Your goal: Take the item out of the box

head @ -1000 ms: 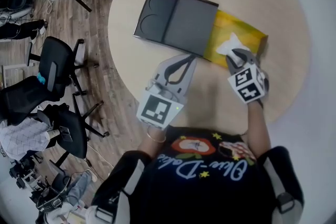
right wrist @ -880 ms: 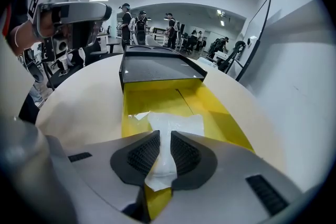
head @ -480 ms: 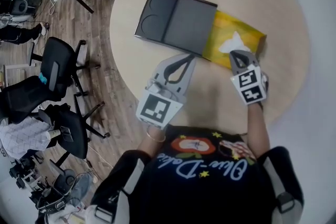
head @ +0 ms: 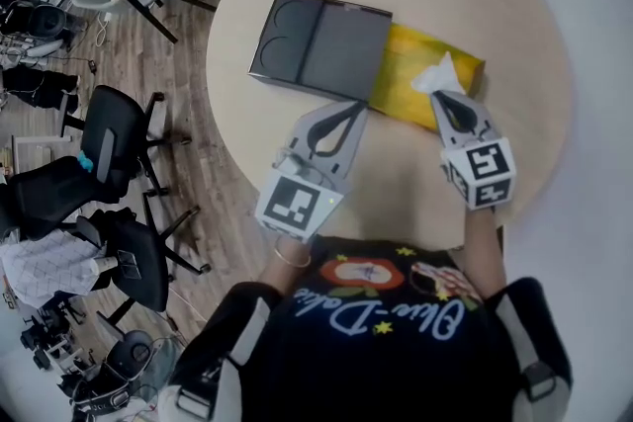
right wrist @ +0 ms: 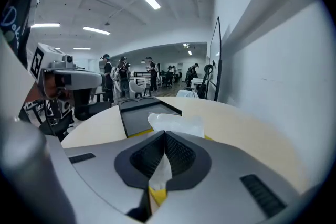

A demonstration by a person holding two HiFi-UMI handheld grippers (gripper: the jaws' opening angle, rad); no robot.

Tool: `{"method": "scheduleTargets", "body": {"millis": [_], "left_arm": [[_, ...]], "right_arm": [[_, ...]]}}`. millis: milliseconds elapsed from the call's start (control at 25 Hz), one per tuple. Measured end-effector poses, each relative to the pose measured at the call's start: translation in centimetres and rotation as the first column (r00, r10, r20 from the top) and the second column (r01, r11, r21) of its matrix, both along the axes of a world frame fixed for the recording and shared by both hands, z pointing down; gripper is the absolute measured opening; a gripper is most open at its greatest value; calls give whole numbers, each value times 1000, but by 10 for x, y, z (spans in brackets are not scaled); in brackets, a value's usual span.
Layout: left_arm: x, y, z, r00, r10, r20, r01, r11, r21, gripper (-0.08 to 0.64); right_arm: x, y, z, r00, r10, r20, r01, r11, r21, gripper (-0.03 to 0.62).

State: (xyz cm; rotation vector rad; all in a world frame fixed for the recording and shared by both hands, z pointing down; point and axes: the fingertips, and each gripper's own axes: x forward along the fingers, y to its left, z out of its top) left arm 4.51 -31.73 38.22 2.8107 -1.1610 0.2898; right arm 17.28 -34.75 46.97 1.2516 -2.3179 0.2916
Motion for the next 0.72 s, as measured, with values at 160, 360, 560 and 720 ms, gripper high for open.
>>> {"method": "scheduleTargets", "body": {"millis": [160,360,560,720], "left_arm": [[4,8,-9,1000,13,0,-13,1000,16,-6],[10,22,-15,1000,24,3,-24,999,31,-6],[16,33,-22,999,46,9,-46,998,43,-6],[22,39,-29,998,63,13,-63,996,59,-6]], "right_arm": [[-3,10,-25,994,14,110,-17,1000,23,2],[-7,28,-49,982,7,190,-24,996,91,2],[-9,44,-76,976,-21,216,-12,989,150,0],[-10,55,-92,971,-29,236,-15,983,183,2]]}}
